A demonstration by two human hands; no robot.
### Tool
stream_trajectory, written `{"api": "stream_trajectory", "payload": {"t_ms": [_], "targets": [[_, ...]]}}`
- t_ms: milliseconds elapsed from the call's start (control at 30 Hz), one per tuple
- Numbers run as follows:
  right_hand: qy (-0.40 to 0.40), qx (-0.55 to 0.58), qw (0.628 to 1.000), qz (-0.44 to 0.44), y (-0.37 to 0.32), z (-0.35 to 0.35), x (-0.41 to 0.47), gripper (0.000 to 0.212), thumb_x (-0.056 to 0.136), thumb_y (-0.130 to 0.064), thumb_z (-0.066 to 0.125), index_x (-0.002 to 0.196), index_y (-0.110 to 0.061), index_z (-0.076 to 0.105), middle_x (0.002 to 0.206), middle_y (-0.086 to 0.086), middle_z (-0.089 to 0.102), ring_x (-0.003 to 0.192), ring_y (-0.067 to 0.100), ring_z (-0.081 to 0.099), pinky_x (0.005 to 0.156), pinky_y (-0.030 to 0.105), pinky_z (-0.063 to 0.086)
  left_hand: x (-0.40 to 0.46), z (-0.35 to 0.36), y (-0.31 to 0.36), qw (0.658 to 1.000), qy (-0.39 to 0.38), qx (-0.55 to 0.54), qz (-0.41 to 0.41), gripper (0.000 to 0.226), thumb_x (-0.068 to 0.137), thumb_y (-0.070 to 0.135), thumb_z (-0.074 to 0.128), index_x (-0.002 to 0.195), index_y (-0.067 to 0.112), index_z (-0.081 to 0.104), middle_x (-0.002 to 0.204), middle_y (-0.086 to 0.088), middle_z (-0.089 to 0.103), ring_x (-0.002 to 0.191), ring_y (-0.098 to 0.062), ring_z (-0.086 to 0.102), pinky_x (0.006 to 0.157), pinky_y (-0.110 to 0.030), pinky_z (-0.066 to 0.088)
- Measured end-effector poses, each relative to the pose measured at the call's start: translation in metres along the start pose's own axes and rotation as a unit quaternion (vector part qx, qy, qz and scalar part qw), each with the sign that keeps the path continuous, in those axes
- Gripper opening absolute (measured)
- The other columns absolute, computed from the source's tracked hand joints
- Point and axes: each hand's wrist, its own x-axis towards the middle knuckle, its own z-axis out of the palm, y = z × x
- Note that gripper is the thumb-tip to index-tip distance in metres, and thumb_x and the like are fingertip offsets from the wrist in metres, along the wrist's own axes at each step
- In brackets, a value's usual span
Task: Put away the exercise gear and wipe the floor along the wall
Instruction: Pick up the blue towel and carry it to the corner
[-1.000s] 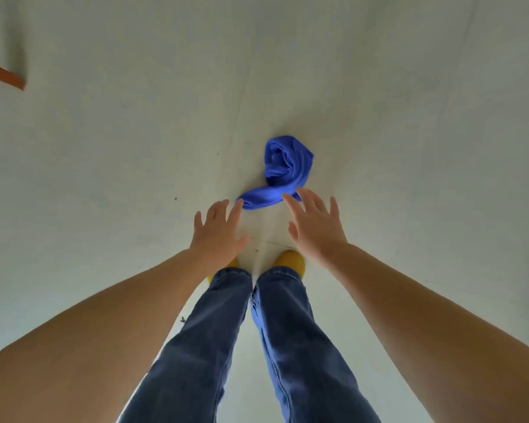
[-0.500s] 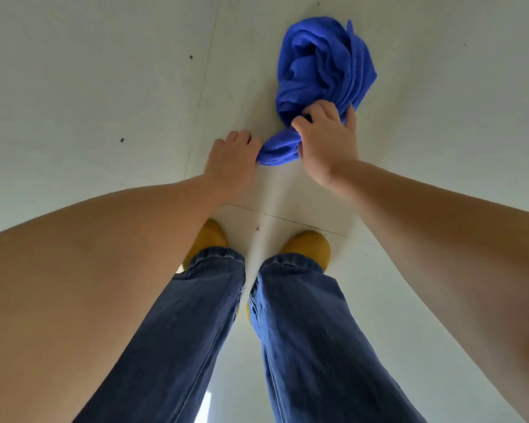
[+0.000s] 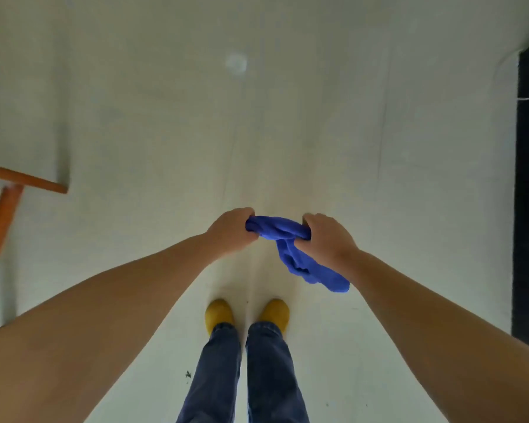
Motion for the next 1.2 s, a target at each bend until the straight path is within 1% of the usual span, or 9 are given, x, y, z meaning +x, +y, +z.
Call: {"api": "stream_trajectory", "payload": {"t_ms": [267,433,567,667,833,933,1067,1133,1200], "targets": [[0.089,0.106,0.990,-0.011,-0.069,-0.152,-0.170,0.030,0.084,-0.013,0.054,0.059,-0.020,0.037,0.071,-0.003,0.040,0.063,0.018,0.043,0.057,0.025,0.035,-0.174,-0.114,0.143,0.991,0.077,-0.062,0.093,0.012,0.081,0.006,0.053,0.074,0.010,0.045,0.061,0.004,0.039,0.055,-0.012,0.031,0.047,-0.017,0.025],[0.134,0.104,0.985,-0.027,-0.088,-0.218,-0.217,0.030,0.083,-0.020,0.058,0.059,-0.016,0.040,0.060,-0.002,0.044,0.059,0.016,0.040,0.052,0.023,0.032,-0.223,-0.166,0.186,0.974,0.146,-0.052,0.165,0.010,0.076,0.017,0.056,0.076,0.010,0.049,0.065,0.006,0.042,0.058,-0.011,0.034,0.052,-0.017,0.029],[0.194,0.098,0.975,-0.054,-0.101,-0.258,-0.251,0.028,0.085,-0.028,0.061,0.065,-0.017,0.045,0.066,-0.003,0.050,0.062,0.014,0.043,0.056,0.023,0.035,-0.243,-0.213,0.227,0.962,0.173,-0.060,0.204,0.011,0.083,0.006,0.055,0.078,0.008,0.045,0.067,0.002,0.039,0.059,-0.014,0.033,0.053,-0.021,0.028],[0.229,0.114,0.965,-0.054,-0.112,-0.276,-0.275,0.025,0.085,-0.027,0.060,0.068,-0.017,0.044,0.067,-0.004,0.048,0.062,0.014,0.041,0.056,0.023,0.034,-0.255,-0.240,0.257,0.962,0.131,-0.067,0.230,0.011,0.080,0.010,0.053,0.087,0.002,0.050,0.073,-0.001,0.045,0.065,-0.016,0.040,0.058,-0.025,0.031],[0.332,0.178,0.927,-0.004,-0.126,-0.282,-0.321,0.016,0.089,-0.015,0.048,0.075,-0.013,0.056,0.073,-0.001,0.053,0.069,0.017,0.045,0.058,0.024,0.034,-0.273,-0.258,0.299,0.952,0.020,-0.003,0.306,0.032,0.071,0.020,0.047,0.097,0.002,0.057,0.078,-0.003,0.051,0.069,-0.015,0.047,0.063,-0.026,0.036],[0.336,0.174,0.922,0.080,-0.130,-0.251,-0.352,0.017,0.089,-0.011,0.043,0.082,-0.015,0.058,0.086,0.004,0.059,0.080,0.022,0.051,0.067,0.028,0.039,-0.284,-0.249,0.310,0.938,-0.054,0.077,0.334,0.011,0.077,0.010,0.049,0.083,0.011,0.059,0.071,0.003,0.053,0.063,-0.012,0.048,0.058,-0.021,0.036],[0.271,0.241,0.922,0.135,-0.146,-0.196,-0.402,0.009,0.087,-0.018,0.047,0.089,-0.019,0.056,0.096,0.001,0.061,0.092,0.023,0.054,0.081,0.029,0.043,-0.315,-0.206,0.328,0.884,-0.137,0.177,0.410,0.018,0.072,0.009,0.050,0.087,0.010,0.060,0.077,0.000,0.058,0.070,-0.013,0.052,0.066,-0.024,0.042],[0.272,0.348,0.893,0.093,-0.159,-0.170,-0.428,0.024,0.087,-0.023,0.053,0.110,-0.022,0.058,0.114,-0.003,0.064,0.108,0.018,0.058,0.095,0.030,0.044,-0.341,-0.174,0.337,0.846,-0.194,0.220,0.445,0.019,0.077,0.004,0.051,0.091,0.011,0.061,0.085,-0.003,0.063,0.075,-0.013,0.056,0.072,-0.025,0.045],[0.318,0.426,0.844,0.072,-0.168,-0.150,-0.456,0.033,0.089,-0.024,0.057,0.122,-0.025,0.056,0.120,-0.006,0.064,0.113,0.011,0.058,0.099,0.028,0.043,-0.368,-0.141,0.345,0.812,-0.247,0.250,0.466,0.017,0.080,0.003,0.051,0.091,0.012,0.060,0.087,-0.003,0.065,0.076,-0.013,0.057,0.073,-0.026,0.046]]}}
